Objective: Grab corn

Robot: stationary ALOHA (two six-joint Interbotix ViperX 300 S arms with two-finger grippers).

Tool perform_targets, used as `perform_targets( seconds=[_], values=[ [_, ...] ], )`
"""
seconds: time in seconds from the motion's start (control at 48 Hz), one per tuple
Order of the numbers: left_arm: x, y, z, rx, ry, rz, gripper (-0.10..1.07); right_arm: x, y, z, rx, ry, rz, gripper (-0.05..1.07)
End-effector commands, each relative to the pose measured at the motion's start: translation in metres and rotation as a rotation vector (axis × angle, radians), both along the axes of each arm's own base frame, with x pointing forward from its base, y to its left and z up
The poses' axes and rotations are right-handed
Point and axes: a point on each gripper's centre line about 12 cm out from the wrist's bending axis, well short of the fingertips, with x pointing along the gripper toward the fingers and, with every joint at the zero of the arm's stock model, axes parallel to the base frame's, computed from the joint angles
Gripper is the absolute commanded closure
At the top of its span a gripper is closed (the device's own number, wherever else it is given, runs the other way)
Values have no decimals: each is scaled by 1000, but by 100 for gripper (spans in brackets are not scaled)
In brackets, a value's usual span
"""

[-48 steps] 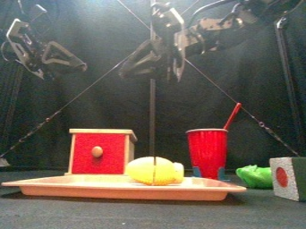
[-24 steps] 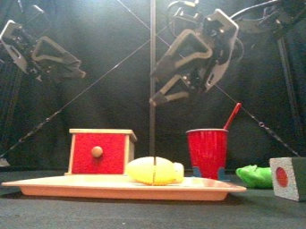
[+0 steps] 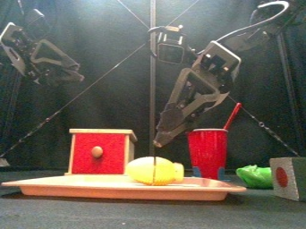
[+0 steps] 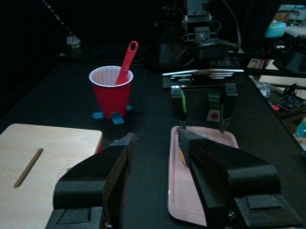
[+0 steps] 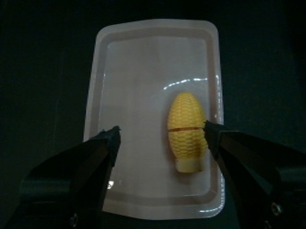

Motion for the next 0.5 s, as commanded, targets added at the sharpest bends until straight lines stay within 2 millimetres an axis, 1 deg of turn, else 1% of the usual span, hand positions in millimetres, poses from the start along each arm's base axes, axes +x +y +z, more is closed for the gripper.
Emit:
perform_targets(
  seconds=[0.0,0.271,0.479],
  values=[
    [2,0,4,1,-17,1,16,9,-5,12,2,-34,-14,0],
    [1,0,2,1,-11,1,16,12,-17,-4,-1,8,-41,1],
    [1,0,1,1,-9,1,16,12,-22,-8,-2,20,-55,1]
  ],
)
